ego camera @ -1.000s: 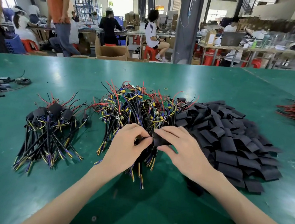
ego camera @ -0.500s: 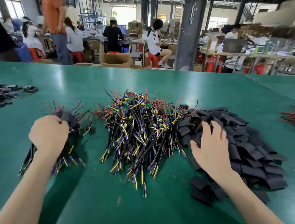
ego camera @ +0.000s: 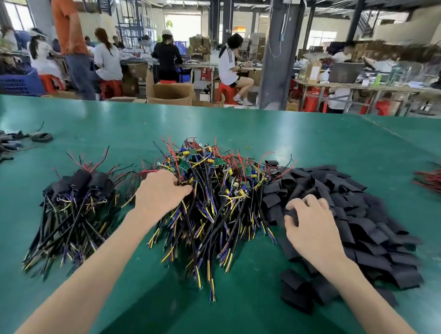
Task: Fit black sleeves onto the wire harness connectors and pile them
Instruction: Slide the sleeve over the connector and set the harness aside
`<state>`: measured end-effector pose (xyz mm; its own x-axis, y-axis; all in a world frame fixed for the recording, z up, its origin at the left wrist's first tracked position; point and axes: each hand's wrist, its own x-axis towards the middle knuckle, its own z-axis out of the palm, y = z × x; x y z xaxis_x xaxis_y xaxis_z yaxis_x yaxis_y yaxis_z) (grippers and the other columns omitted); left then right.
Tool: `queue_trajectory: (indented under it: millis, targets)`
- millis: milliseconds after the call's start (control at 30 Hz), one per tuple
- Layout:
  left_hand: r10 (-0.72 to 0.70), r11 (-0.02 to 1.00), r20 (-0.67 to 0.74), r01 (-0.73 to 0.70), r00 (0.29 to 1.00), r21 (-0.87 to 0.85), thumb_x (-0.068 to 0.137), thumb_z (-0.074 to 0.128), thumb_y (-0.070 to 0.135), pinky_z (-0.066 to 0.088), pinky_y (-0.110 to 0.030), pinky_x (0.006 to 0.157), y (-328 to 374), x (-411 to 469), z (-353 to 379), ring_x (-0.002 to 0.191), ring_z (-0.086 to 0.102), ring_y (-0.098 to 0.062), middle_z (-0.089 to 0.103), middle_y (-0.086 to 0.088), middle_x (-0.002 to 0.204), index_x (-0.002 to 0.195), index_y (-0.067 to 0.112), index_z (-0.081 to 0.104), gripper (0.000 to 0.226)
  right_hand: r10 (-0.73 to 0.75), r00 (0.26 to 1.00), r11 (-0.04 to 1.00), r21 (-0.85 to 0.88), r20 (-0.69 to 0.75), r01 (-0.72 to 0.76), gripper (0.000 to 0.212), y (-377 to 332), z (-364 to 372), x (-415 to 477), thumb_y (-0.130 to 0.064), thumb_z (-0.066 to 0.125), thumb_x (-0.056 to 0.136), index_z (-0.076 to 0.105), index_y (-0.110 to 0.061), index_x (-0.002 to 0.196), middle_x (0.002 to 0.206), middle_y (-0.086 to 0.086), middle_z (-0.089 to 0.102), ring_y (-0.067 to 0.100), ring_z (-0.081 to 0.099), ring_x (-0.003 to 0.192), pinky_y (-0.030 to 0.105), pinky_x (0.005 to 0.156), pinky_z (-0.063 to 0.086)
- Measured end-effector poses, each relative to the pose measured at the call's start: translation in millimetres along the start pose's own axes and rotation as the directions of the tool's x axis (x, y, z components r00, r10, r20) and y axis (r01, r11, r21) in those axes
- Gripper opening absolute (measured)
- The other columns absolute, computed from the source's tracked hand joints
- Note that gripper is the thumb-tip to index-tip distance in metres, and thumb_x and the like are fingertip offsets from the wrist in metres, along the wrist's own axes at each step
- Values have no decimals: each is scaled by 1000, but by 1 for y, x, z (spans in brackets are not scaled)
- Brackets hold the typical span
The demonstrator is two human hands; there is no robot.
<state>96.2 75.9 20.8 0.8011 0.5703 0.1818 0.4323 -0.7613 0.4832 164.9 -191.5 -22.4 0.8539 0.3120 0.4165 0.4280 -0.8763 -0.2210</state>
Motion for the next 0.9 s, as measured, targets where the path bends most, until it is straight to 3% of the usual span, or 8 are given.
queue_trajectory:
  millis: [133, 233, 400, 467, 567, 633, 733, 900]
  targets:
    - [-8, 999, -76, 6, 997, -37, 73, 67, 18, 37, -25, 53, -3, 2, -9, 58, 53, -28, 52, -12, 50, 50, 6, 52, 31, 26, 1000, 999, 19, -11, -26, 20, 1, -3, 3, -17, 55, 87, 63, -11, 104, 101, 9, 56, 31, 45, 101, 40, 88, 38]
    - [13, 957, -86, -38, 996, -287, 80, 67, 17, 55, -34, 74, 3, -2, -21, 70, 68, -29, 69, -17, 72, 72, 6, 68, 13, 62, 997, 997, 56, -38, -60, 19, 1, -6, 4, -14, 55, 87, 63, -8, 103, 100, 11, 58, 32, 47, 99, 41, 87, 40]
    - [28, 447, -151, -147, 988, -882, 95, 47, -2, 55, -22, 60, 25, -9, -63, 67, 67, -14, 58, -12, 97, 100, 5, 60, 15, 83, 994, 988, 137, -67, -73, 15, 3, -9, 3, -9, 54, 85, 63, -8, 97, 94, 9, 61, 31, 52, 94, 38, 79, 42]
    - [97, 545, -347, -342, 933, -766, 96, 43, -3, 49, -16, 57, 26, -7, -84, 65, 61, -3, 56, -1, 95, 107, 13, 58, 24, 74, 996, 989, 135, -55, -66, 15, 3, -8, 3, -9, 53, 85, 63, -10, 96, 93, 7, 62, 29, 53, 93, 37, 76, 42]
    - [402, 802, -588, -579, 702, -143, 98, 41, 18, 37, -23, 64, 21, -3, -104, 73, 49, -10, 53, 4, 89, 114, 20, 62, 26, 64, 998, 985, 162, -8, -62, 12, 2, -8, 2, -12, 53, 84, 62, -16, 91, 90, 2, 63, 26, 56, 91, 34, 73, 45]
    - [571, 809, -481, -556, 665, 192, 99, 36, 37, 39, -32, 69, 18, -6, -99, 81, 52, -22, 51, -1, 88, 112, 17, 63, 36, 72, 993, 986, 144, 89, -84, 4, 2, -8, 1, -22, 57, 83, 60, -20, 85, 90, 0, 64, 25, 58, 90, 32, 73, 46]
    - [609, 754, -162, -504, 776, 422, 97, 24, 44, 46, -40, 66, 15, -18, -64, 92, 61, -30, 58, -5, 96, 106, 17, 60, 46, 90, 941, 996, -31, 325, -85, 32, 0, -9, -3, -49, 64, 75, 55, -23, 91, 100, -1, 59, 24, 57, 96, 30, 75, 42]
    - [620, 643, 104, -580, 778, 500, 93, 14, 47, 43, -31, 51, 0, -34, -1, 72, 64, -21, 54, 0, 84, 92, 15, 57, 54, 115, 906, 978, -205, 408, -31, 47, -5, -8, -7, -52, 64, 77, 48, -14, 101, 111, 4, 53, 26, 53, 107, 31, 73, 37]
